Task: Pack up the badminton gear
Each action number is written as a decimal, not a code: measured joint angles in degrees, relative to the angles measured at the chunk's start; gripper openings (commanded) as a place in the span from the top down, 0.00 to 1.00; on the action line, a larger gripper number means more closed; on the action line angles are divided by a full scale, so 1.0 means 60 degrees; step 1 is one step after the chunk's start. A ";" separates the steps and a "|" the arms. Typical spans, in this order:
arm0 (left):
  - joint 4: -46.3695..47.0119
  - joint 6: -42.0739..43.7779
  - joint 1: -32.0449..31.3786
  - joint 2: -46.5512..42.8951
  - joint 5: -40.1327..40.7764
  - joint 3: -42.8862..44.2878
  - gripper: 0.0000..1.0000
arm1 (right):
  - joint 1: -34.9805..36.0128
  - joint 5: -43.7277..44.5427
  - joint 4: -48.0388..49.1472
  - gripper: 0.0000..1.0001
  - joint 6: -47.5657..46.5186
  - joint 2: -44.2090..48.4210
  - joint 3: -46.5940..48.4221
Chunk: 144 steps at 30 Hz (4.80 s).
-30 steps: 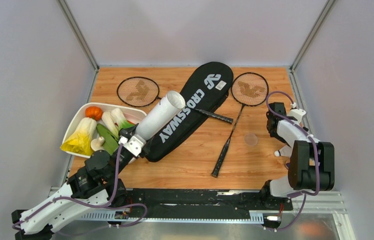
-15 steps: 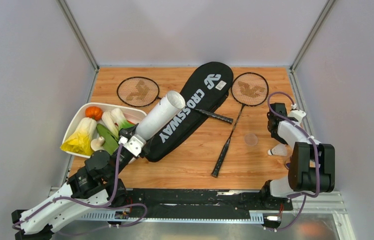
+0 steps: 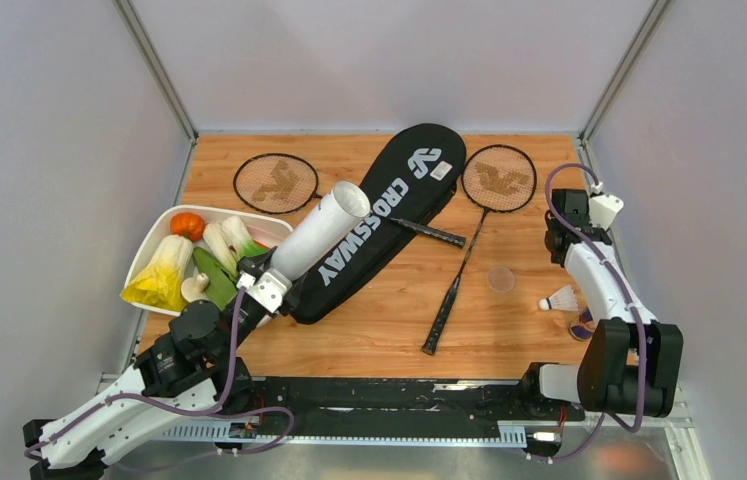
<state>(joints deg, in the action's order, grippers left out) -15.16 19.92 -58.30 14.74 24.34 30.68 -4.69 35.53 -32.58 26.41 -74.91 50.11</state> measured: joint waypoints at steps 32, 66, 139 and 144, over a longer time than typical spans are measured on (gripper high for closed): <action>-0.0051 -0.0106 0.0000 0.0863 -0.0681 0.0000 0.51 | -0.2798 -0.4787 -0.1016 0.39 -0.0965 -0.0007 -0.0798; -0.0113 -0.0149 0.0000 0.0809 -0.0692 0.0168 0.50 | -0.1621 -0.7242 -0.1155 1.00 -0.0794 0.1909 0.3064; 0.0710 -0.0838 0.0033 0.0612 -0.2473 0.0149 0.48 | 1.0083 -0.5074 0.4073 1.00 0.2073 0.3308 0.4051; 0.0703 -0.0696 0.0033 0.0612 -0.2532 0.0142 0.47 | 1.0083 -0.5071 0.4076 1.00 0.1963 0.3453 0.4517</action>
<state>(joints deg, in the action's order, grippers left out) -10.94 15.75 -58.11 18.41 9.15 31.53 55.81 5.10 -8.12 38.20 -54.19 77.21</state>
